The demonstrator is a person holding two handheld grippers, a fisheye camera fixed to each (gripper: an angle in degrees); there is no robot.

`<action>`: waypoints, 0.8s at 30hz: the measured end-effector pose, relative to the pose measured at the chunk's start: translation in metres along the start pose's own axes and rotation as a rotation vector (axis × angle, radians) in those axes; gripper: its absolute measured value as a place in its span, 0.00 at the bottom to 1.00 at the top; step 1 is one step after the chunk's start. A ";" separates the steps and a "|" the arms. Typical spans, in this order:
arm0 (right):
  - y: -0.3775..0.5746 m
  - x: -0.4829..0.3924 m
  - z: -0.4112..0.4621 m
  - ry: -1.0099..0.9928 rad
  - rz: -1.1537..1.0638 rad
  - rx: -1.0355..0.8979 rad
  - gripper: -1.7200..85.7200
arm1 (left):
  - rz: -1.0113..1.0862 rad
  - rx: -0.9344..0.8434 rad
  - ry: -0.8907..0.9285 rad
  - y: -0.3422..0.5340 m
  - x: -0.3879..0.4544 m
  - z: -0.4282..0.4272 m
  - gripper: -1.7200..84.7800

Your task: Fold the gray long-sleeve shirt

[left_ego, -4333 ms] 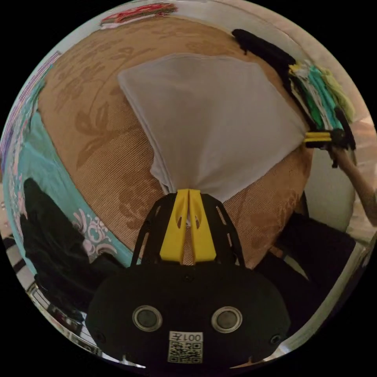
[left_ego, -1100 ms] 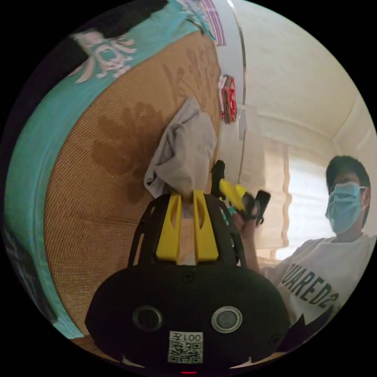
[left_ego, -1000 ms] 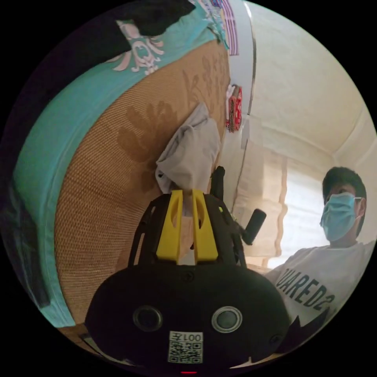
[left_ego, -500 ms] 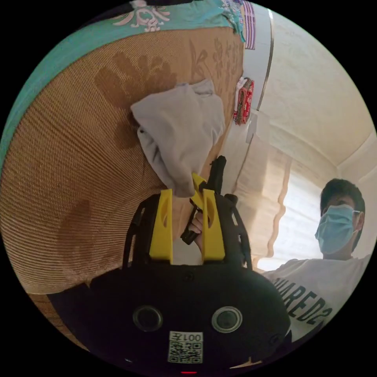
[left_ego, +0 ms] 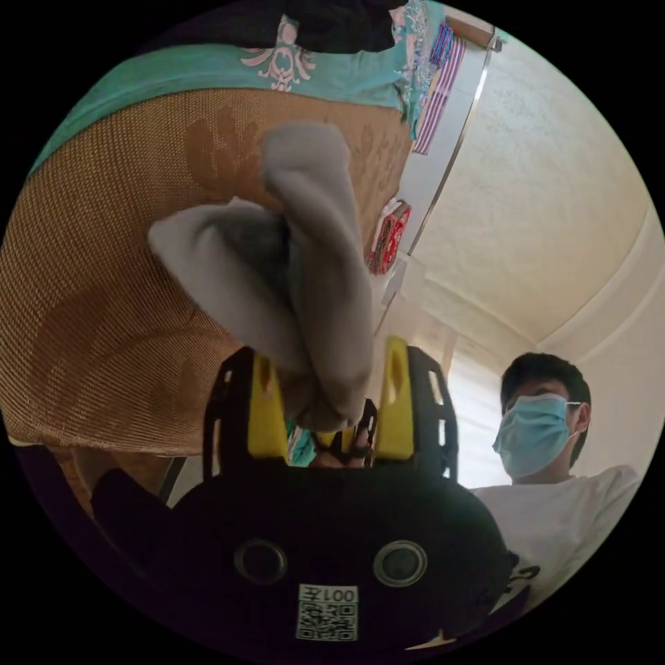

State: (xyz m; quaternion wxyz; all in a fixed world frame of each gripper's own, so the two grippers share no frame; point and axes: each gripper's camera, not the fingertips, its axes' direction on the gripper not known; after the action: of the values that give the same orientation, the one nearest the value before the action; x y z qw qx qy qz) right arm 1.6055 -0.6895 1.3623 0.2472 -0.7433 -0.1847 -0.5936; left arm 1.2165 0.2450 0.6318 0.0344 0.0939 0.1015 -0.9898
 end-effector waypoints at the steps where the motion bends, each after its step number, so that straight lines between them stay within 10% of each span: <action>1: 0.005 0.002 -0.002 -0.005 -0.016 -0.014 0.10 | -0.019 0.002 -0.025 0.007 0.006 0.009 0.14; 8: 0.085 0.067 -0.078 -0.080 -0.009 0.097 0.18 | 0.035 -0.108 -0.060 0.065 0.058 0.078 0.06; 14: 0.158 0.178 -0.093 -0.599 0.355 0.350 0.23 | 0.151 -0.287 -0.169 0.125 0.109 0.159 0.06; 24: 0.271 0.216 -0.159 -0.975 0.280 0.629 0.12 | 0.385 -0.799 -0.216 0.268 0.209 0.323 0.05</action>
State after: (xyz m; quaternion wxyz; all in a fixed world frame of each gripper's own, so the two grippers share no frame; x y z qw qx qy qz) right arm 1.6825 -1.0067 1.5600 0.4182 -0.8383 -0.3441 -0.0624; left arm 0.9773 -0.0946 0.8504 0.2615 -0.0133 0.4519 -0.8528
